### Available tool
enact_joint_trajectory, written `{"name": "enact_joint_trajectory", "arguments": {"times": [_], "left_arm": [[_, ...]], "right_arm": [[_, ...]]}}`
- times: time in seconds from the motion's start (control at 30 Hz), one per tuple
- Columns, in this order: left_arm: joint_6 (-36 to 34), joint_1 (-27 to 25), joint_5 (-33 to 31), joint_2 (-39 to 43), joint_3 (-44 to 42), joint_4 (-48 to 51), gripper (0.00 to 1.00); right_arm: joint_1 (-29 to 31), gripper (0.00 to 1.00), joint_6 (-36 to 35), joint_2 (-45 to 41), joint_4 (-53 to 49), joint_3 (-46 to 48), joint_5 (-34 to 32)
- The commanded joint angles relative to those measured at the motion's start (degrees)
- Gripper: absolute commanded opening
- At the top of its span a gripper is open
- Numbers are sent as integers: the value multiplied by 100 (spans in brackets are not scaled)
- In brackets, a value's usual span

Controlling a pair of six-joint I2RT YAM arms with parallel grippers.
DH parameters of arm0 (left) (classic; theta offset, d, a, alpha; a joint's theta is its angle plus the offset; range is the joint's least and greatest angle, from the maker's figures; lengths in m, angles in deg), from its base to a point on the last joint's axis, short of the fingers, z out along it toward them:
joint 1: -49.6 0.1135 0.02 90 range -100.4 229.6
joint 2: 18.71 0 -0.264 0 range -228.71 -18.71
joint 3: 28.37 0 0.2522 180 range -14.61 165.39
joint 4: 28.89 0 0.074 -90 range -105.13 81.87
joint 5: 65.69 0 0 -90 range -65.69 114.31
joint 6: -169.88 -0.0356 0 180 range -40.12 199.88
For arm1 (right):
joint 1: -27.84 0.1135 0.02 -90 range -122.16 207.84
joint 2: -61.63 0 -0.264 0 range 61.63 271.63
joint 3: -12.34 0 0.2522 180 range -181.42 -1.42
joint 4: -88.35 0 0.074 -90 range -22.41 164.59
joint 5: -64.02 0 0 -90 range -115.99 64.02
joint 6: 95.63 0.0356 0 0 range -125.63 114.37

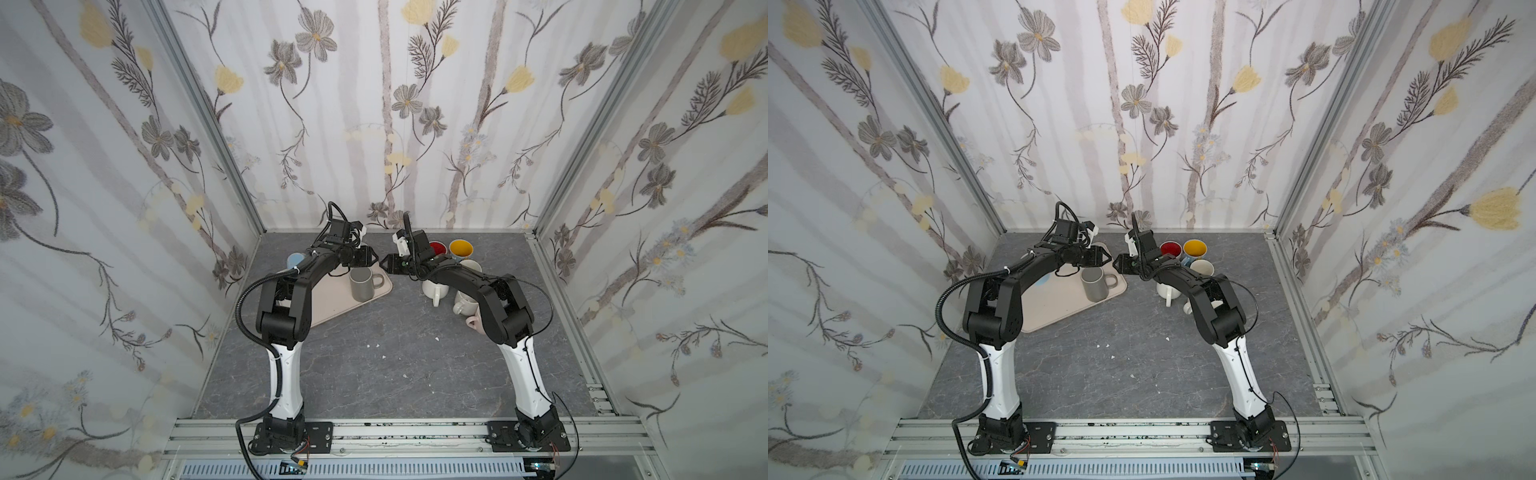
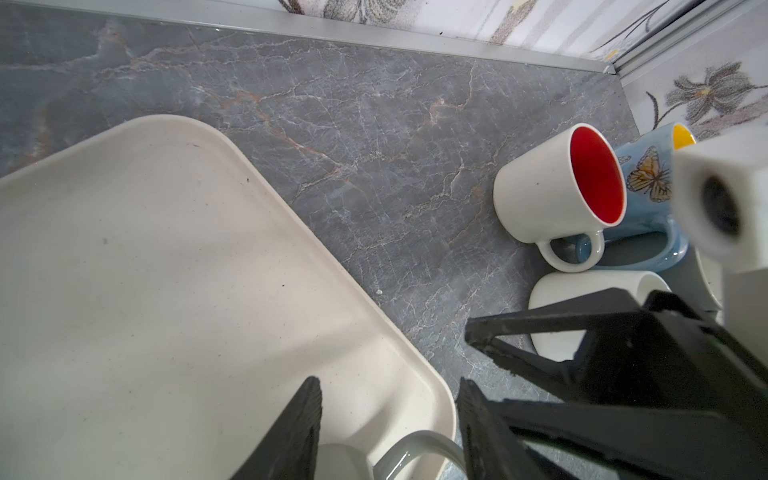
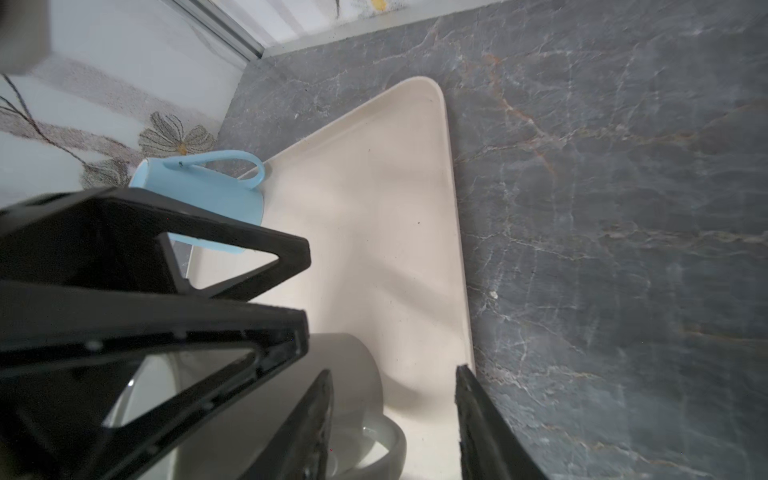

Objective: Turn the mug right side up

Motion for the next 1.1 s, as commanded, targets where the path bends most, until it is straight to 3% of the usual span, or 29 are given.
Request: {"name": "enact_joint_trajectory", "arguments": {"times": [0.0,0.27,0.47,0.57,0.83,1.07], "left_arm": [[-122,-44,97,-15,-10,776,52],[210,-40,-531,239,79,591,62],[553,4,-1028,731,-147,357,64],[814,74,-1320,1116,-456,225,64],[1645,378,-1581,2836,-2679,-1089,64],[2047,508,-1540,3837,-4101,-1627,64]], "right_arm": [[69,46,-134,23,57,-77,243],[343,46,-335,-410,171,673,197],[466,46,-434,-686,120,1048,64],[536,45,-823,-916,87,1221,5],[724,46,-2144,-1527,-564,1272,-1036],[1134,51,-2899,-1074,-1338,593,-1491]]}}
